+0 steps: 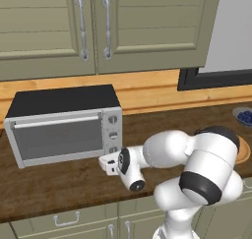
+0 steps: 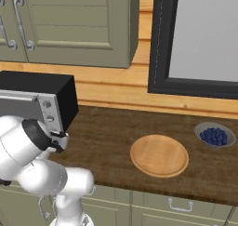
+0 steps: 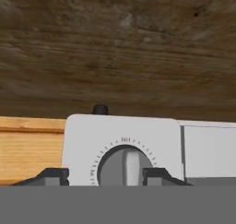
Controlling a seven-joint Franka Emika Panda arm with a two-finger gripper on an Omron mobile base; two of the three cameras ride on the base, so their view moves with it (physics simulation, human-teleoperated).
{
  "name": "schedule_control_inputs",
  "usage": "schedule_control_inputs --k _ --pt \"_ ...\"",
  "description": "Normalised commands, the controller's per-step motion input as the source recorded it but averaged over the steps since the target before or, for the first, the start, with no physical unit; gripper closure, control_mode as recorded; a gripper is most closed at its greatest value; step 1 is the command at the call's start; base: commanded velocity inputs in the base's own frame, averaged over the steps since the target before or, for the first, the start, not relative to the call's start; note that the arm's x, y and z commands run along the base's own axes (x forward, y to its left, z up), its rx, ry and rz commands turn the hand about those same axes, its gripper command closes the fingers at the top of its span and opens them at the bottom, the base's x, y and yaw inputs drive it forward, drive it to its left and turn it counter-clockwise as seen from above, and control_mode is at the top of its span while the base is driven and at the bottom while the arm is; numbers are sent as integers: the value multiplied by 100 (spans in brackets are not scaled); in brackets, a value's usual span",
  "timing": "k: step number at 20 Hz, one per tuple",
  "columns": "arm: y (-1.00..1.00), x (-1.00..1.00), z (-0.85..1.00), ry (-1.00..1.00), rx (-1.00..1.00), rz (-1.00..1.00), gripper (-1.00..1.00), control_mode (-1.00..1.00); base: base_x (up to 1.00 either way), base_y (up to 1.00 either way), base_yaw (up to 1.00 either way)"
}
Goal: Pick up the kebab skewer and baguette bread, and place them inside the toaster oven. Close the toaster oven door and start by setting the timer.
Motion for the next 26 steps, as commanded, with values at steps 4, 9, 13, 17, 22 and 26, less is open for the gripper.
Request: schedule_control_inputs --k 4,9,13,17,22,26 --pt "0 9 0 -3 1 0 100 -100 0 0 0" --pt "0 4 0 -1 0 0 100 -100 0 0 0" --pt "0 13 0 0 0 -1 100 -100 0 0 0" --pt "-4 4 0 0 4 -2 100 -100 0 0 0" --pt "-13 0 0 0 17 -3 100 -100 0 0 0" --pt "-3 4 5 0 23 -4 100 -100 0 0 0"
